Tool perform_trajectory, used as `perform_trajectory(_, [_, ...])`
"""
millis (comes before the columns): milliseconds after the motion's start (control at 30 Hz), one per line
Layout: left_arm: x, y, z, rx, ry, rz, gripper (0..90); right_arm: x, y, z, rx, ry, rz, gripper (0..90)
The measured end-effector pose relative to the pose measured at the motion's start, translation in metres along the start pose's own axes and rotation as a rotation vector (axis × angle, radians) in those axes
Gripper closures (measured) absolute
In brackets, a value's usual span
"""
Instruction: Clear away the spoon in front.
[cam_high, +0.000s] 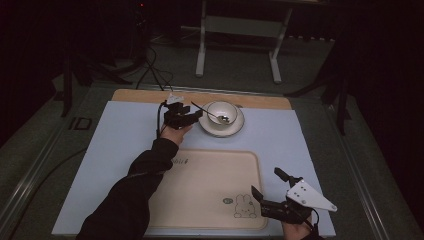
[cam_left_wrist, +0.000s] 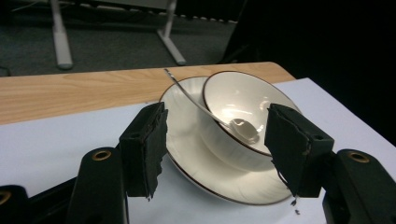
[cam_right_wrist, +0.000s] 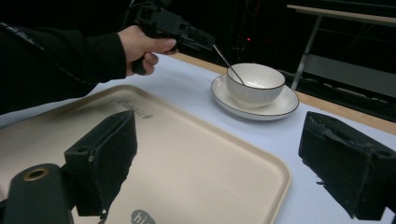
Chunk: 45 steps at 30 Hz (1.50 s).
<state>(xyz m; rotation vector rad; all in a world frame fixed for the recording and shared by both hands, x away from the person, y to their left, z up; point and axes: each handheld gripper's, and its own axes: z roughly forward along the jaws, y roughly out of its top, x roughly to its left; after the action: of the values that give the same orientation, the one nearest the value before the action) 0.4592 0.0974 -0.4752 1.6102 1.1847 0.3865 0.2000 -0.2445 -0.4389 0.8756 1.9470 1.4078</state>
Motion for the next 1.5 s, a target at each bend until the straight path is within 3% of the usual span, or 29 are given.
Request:
perform_trajectory(100, [0.001,0.0,0.006,-0.012,0.02,-0.027,45.5,0.0,-0.001,0.002,0.01,0.012,0.0,11.5])
perform_trajectory(167, [0.002,-0.001,0.01,-0.017,0.007,-0.054,46.6,0.0,-0.001,0.002,0.014,0.01,0.0,11.5])
perform_trajectory(267, [0.001,-0.003,0.014,-0.032,0.009,-0.055,47.1,0.0,-0.002,0.002,0.019,0.012,0.001,11.5])
perform_trajectory(333, [0.003,-0.003,0.016,-0.058,0.01,-0.105,52.8,0.002,-0.002,0.003,0.02,0.018,-0.004,11.5])
perform_trajectory(467, [0.005,-0.002,0.016,-0.08,0.018,-0.124,57.8,0.002,-0.002,0.003,0.018,0.019,-0.008,11.5])
perform_trajectory(700, [0.005,-0.003,0.013,-0.136,0.014,-0.137,81.5,0.002,-0.002,0.003,0.019,0.019,-0.004,11.6])
perform_trajectory(800, [0.006,-0.003,0.013,-0.147,-0.013,-0.152,82.9,0.002,-0.002,0.002,0.018,0.02,-0.004,11.5])
perform_trajectory(833, [0.006,-0.003,0.013,-0.148,-0.023,-0.156,87.3,0.002,-0.002,0.002,0.019,0.018,-0.002,11.5])
perform_trajectory(1233, [-0.006,0.005,0.009,-0.15,-0.055,-0.125,89.8,0.0,-0.003,0.002,0.016,0.018,0.01,11.5])
perform_trajectory(1500, [-0.009,0.018,-0.006,-0.164,-0.063,-0.094,90.0,0.0,-0.003,0.002,0.016,0.013,0.012,11.6])
